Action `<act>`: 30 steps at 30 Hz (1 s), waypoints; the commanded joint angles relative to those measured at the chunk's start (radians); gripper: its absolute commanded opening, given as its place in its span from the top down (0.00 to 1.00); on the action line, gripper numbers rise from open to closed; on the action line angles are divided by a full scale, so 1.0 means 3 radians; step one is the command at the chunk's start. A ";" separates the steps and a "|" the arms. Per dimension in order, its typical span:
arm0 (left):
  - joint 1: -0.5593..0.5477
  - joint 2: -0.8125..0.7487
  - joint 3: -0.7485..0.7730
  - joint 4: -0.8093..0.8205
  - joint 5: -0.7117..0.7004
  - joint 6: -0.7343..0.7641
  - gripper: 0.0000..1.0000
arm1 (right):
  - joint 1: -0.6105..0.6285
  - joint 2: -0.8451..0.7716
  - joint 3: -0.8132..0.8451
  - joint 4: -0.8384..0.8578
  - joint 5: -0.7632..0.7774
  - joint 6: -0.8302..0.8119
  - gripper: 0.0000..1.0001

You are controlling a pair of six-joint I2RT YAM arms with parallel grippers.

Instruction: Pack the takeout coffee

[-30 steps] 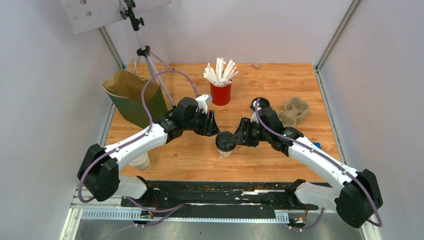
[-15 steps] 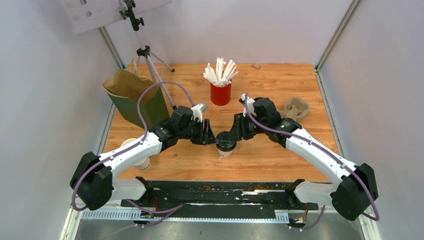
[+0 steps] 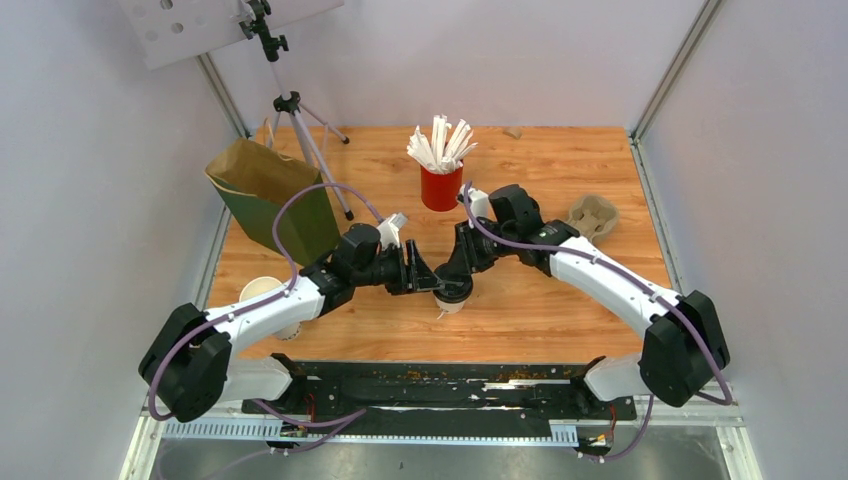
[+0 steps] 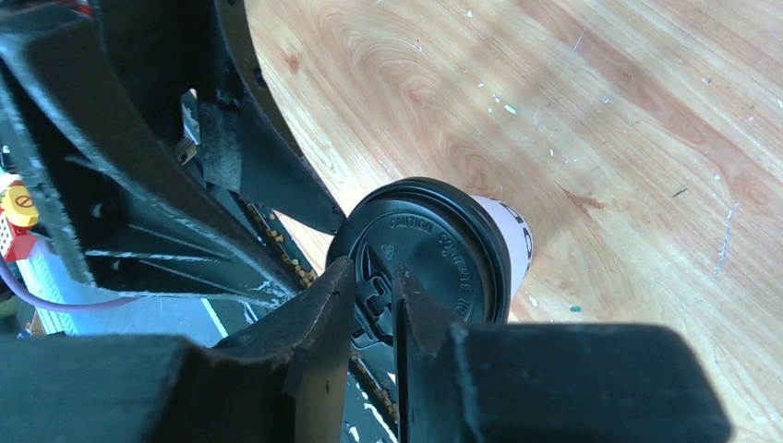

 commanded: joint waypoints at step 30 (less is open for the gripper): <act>-0.0314 0.0070 -0.0205 0.0312 -0.0422 -0.0767 0.39 | -0.0065 -0.0005 -0.0660 0.0667 0.0032 0.0266 0.83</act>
